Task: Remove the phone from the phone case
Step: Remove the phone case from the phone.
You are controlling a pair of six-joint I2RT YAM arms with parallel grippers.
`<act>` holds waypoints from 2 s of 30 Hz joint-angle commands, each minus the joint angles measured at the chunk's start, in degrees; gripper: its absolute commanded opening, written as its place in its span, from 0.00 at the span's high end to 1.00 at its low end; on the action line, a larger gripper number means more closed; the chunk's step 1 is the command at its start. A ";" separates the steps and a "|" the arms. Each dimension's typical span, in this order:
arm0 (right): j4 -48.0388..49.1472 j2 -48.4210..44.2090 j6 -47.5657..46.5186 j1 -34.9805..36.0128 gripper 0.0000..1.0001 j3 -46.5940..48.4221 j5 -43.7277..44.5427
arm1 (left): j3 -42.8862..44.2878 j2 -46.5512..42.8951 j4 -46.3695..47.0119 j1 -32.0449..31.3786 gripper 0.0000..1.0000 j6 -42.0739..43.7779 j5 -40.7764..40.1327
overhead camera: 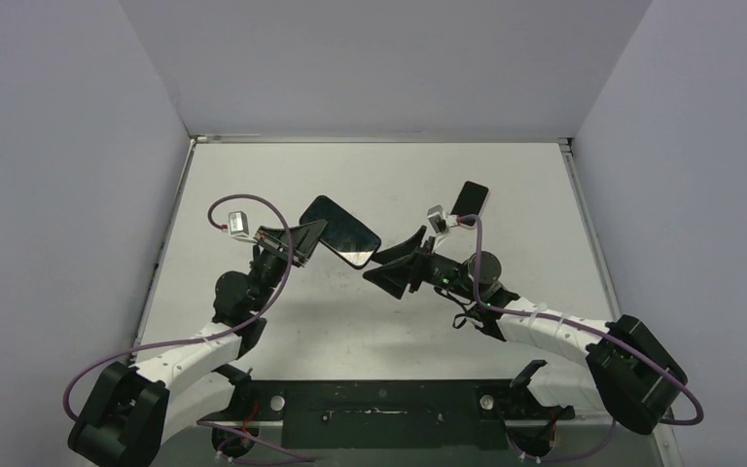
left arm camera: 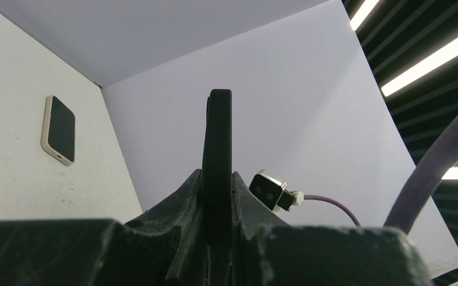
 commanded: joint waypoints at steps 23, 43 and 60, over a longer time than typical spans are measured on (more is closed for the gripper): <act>12.85 7.38 -9.32 1.60 0.74 4.21 -5.96 | 1.08 1.47 4.01 -3.44 1.00 -9.01 -1.55; -2.51 4.52 -25.16 -4.23 0.79 6.44 -7.99 | 3.15 6.26 11.86 -0.43 1.00 -12.13 13.56; -10.09 -8.49 -3.03 -4.50 0.21 1.61 0.53 | -0.35 3.82 11.08 0.20 1.00 3.86 4.46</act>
